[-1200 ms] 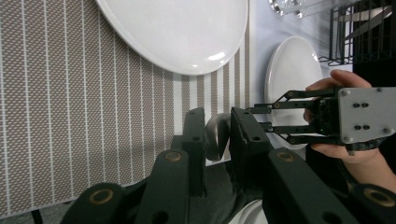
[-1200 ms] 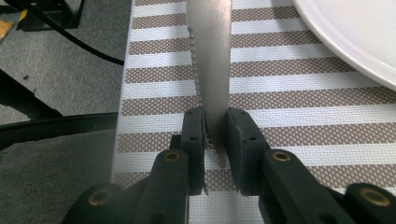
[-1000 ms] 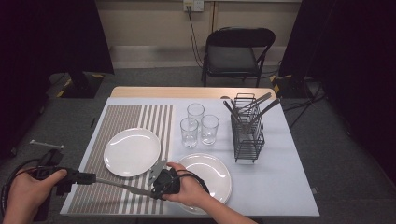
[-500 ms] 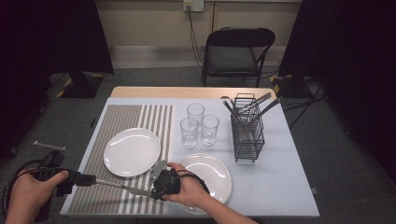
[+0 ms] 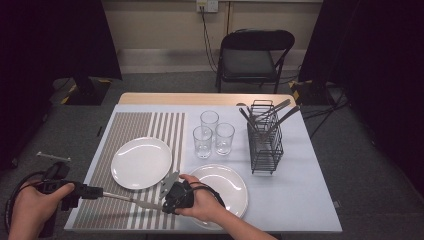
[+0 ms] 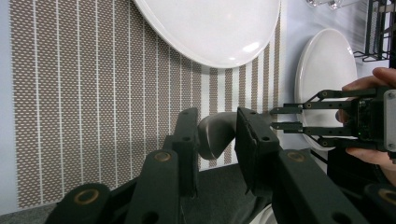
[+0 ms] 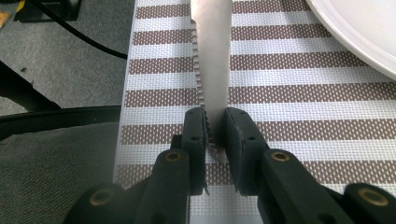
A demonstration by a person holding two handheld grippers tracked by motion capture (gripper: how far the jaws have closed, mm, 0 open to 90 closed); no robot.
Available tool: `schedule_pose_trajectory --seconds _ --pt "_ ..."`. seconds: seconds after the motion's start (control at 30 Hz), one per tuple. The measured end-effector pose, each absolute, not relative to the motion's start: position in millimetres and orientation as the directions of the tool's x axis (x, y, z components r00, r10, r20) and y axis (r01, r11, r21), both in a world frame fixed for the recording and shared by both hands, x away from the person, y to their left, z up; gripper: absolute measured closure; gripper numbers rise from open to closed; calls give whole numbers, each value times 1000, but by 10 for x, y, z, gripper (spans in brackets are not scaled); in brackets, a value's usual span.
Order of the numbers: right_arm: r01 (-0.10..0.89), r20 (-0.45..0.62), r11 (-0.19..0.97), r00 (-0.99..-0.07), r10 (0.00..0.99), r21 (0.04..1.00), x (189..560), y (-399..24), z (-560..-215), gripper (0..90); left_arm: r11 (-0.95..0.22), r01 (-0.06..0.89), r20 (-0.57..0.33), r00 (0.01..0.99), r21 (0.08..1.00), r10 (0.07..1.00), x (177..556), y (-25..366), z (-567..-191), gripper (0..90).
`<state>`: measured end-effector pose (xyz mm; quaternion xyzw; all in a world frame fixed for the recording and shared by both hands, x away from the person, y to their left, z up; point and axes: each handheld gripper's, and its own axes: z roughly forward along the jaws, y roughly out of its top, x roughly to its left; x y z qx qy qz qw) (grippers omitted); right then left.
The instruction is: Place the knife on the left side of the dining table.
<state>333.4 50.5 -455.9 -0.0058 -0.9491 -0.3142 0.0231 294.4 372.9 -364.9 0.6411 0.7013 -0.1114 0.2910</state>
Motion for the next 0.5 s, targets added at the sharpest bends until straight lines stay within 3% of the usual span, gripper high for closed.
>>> schedule_pose_trajectory --seconds 0.5 --pt "26 48 803 -999 -4 596 3335 511 -4575 788 154 965 -547 -12 214 837 2940 3750 -3706 692"
